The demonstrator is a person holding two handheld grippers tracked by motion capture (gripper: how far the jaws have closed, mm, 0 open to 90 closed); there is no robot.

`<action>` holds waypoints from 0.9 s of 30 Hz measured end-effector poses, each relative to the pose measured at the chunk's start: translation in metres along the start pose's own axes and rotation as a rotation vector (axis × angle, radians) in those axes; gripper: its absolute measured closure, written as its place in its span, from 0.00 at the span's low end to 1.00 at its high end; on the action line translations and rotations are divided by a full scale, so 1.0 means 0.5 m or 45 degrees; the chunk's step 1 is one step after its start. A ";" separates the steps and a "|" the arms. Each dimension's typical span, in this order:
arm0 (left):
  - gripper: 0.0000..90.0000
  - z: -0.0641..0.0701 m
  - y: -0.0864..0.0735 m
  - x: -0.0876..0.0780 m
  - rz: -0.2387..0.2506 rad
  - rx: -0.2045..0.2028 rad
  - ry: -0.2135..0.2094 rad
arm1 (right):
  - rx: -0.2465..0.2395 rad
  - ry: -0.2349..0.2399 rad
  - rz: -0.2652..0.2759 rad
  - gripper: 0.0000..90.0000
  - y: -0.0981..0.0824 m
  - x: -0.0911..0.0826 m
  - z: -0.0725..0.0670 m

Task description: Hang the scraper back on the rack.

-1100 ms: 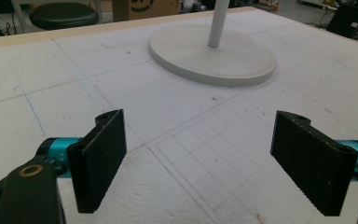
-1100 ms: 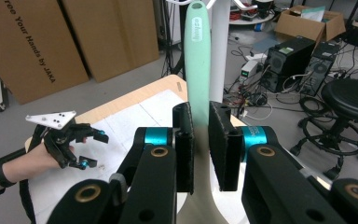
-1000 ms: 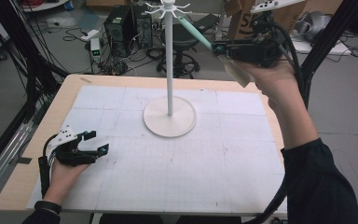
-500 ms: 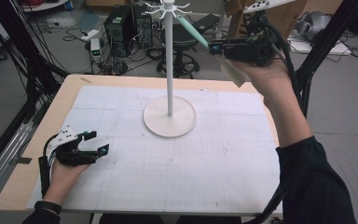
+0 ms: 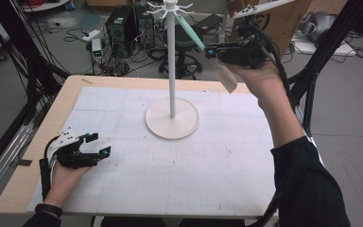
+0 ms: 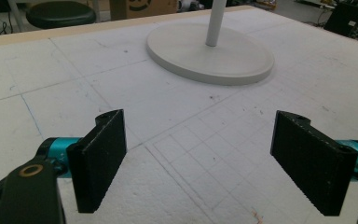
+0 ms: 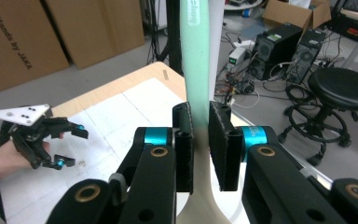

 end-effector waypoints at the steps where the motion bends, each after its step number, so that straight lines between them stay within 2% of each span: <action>1: 0.21 0.000 0.000 0.000 -0.001 -0.001 -0.001 | 0.000 -0.001 -0.005 0.89 -0.001 0.004 0.000; 6: 0.21 0.000 0.000 0.000 -0.002 0.001 -0.005 | 0.005 0.012 -0.011 0.87 -0.010 0.020 0.001; 8: 0.21 -0.001 0.000 -0.001 -0.004 -0.001 -0.004 | -0.005 0.009 0.014 0.74 -0.016 0.021 0.001; 9: 0.21 -0.001 -0.001 -0.001 -0.006 -0.003 -0.005 | 0.002 0.029 0.040 0.66 -0.024 0.017 0.003; 10: 0.21 -0.001 -0.001 -0.001 -0.004 0.000 -0.004 | 0.002 0.029 0.040 0.66 -0.024 0.017 0.003; 14: 0.21 -0.002 0.000 -0.002 -0.006 0.007 -0.003 | -0.011 0.057 0.074 0.49 -0.058 0.009 0.005; 18: 0.21 -0.002 0.000 -0.003 -0.006 0.003 -0.003 | -0.019 0.065 0.106 0.40 -0.118 -0.003 0.005; 20: 0.21 -0.002 0.000 -0.003 -0.001 -0.005 -0.004 | -0.001 0.057 0.124 0.35 -0.156 -0.010 0.004; 27: 0.21 -0.005 0.001 -0.007 0.006 -0.014 0.003 | 0.041 0.075 0.154 0.30 -0.304 -0.032 -0.005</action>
Point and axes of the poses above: each handheld gripper's, and its own axes: x roughly forward along the jaws, y roughly out of its top, z roughly to its right, the point moved 1 cm from there along x, roughly forward along the jaws, and after that the axes turned 10 degrees about -x, right-handed, at the moved point
